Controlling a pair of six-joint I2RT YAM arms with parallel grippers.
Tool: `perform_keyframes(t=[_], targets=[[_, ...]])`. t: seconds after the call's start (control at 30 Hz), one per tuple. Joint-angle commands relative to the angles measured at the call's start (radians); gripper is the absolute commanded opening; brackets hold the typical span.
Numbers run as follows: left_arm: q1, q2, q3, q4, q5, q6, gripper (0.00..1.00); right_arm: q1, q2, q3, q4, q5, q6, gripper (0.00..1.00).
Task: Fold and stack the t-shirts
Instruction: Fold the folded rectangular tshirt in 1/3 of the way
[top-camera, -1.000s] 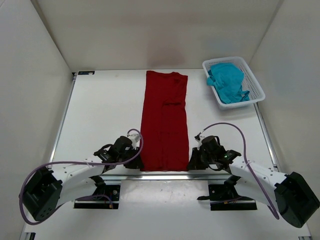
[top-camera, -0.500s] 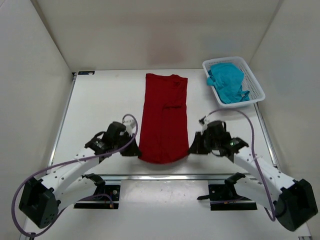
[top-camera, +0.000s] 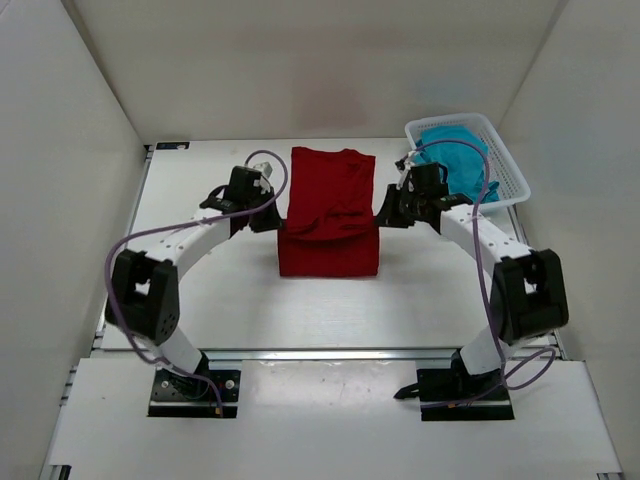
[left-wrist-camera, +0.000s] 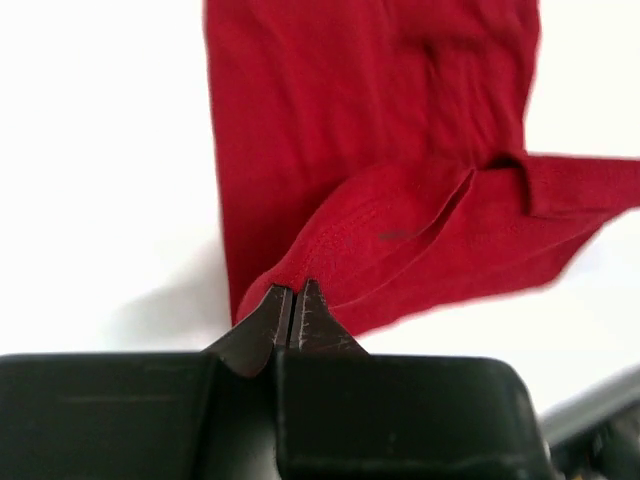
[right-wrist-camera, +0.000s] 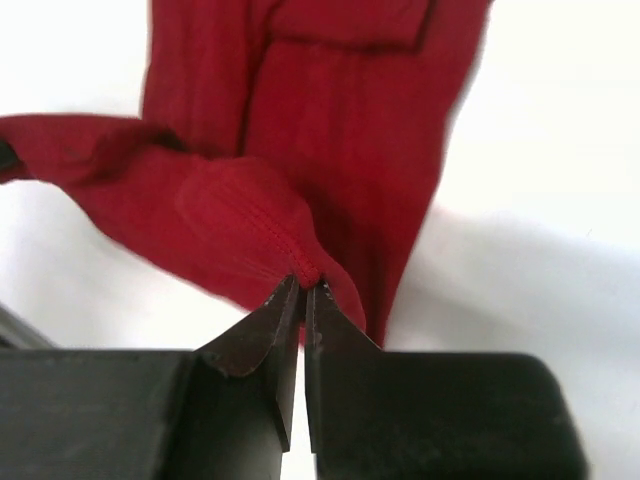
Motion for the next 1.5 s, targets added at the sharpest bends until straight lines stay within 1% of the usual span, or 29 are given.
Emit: perform_keyframes(t=[0.0, 0.07, 0.23, 0.3, 0.43, 0.5, 0.53, 0.57, 0.6, 0.63, 0.67, 0.7, 0.77, 0.8, 0.83, 0.87, 0.9, 0.93, 1.03, 1.07, 1.2, 1.3, 1.47], targets=[[0.037, 0.077, 0.098, 0.043, -0.035, 0.022, 0.00, -0.043, 0.092, 0.077, 0.076, -0.017, -0.015, 0.00], [0.038, 0.120, 0.121, 0.070, -0.022, 0.014, 0.01, -0.064, 0.144, 0.095, 0.099, -0.031, -0.005, 0.01], [0.039, 0.237, 0.187, 0.101, -0.012, 0.014, 0.03, -0.086, 0.262, 0.176, 0.093, -0.055, -0.024, 0.00], [0.048, 0.272, 0.199, 0.127, 0.022, 0.002, 0.04, -0.096, 0.308, 0.225, 0.100, -0.069, -0.025, 0.00], [0.054, 0.324, 0.215, 0.202, 0.065, -0.021, 0.11, -0.106, 0.370, 0.261, 0.105, -0.078, -0.027, 0.00], [0.061, 0.340, 0.215, 0.225, 0.070, -0.041, 0.22, -0.104, 0.380, 0.267, 0.123, -0.089, -0.019, 0.09], [0.071, 0.348, 0.213, 0.245, 0.099, -0.053, 0.25, -0.107, 0.376, 0.271, 0.119, -0.088, -0.019, 0.13], [0.074, 0.340, 0.198, 0.256, 0.122, -0.062, 0.34, -0.110, 0.365, 0.267, 0.113, -0.085, -0.014, 0.20], [0.089, 0.338, 0.195, 0.271, 0.145, -0.081, 0.46, -0.104, 0.342, 0.259, 0.110, -0.068, -0.022, 0.27], [0.103, 0.306, 0.178, 0.303, 0.174, -0.104, 0.49, -0.083, 0.324, 0.250, 0.105, -0.036, -0.024, 0.31], [0.107, 0.256, 0.137, 0.328, 0.176, -0.121, 0.54, -0.083, 0.290, 0.241, 0.102, -0.010, -0.030, 0.35], [0.118, 0.227, 0.083, 0.380, 0.173, -0.147, 0.56, -0.052, 0.252, 0.223, 0.094, 0.044, -0.039, 0.37], [0.120, 0.100, 0.007, 0.428, 0.144, -0.170, 0.56, -0.009, 0.192, 0.189, 0.097, 0.110, -0.053, 0.39], [0.117, 0.072, -0.041, 0.449, 0.127, -0.171, 0.55, 0.024, 0.157, 0.157, 0.125, 0.139, -0.056, 0.37], [0.103, 0.023, -0.057, 0.457, 0.114, -0.182, 0.52, 0.060, 0.153, 0.125, 0.152, 0.141, -0.050, 0.32], [0.094, -0.013, -0.101, 0.456, 0.116, -0.187, 0.51, 0.069, 0.140, 0.111, 0.162, 0.144, -0.050, 0.18], [0.062, -0.025, -0.154, 0.477, 0.108, -0.190, 0.48, 0.095, 0.143, 0.110, 0.172, 0.118, -0.050, 0.07], [0.030, -0.048, -0.197, 0.497, 0.100, -0.203, 0.49, 0.110, 0.149, 0.103, 0.197, 0.078, -0.048, 0.00], [-0.053, -0.044, -0.291, 0.560, 0.084, -0.226, 0.47, 0.146, 0.235, 0.176, 0.171, 0.017, -0.040, 0.00], [-0.072, -0.019, -0.319, 0.583, 0.090, -0.233, 0.45, 0.167, 0.279, 0.204, 0.154, 0.018, -0.047, 0.00], [-0.052, 0.054, -0.351, 0.626, 0.116, -0.257, 0.42, 0.221, 0.342, 0.247, 0.153, 0.023, -0.057, 0.00], [-0.031, 0.075, -0.370, 0.620, 0.107, -0.247, 0.42, 0.213, 0.394, 0.278, 0.154, 0.012, -0.048, 0.00], [-0.035, 0.076, -0.422, 0.614, 0.091, -0.217, 0.41, 0.220, 0.468, 0.325, 0.131, 0.026, -0.063, 0.00]])
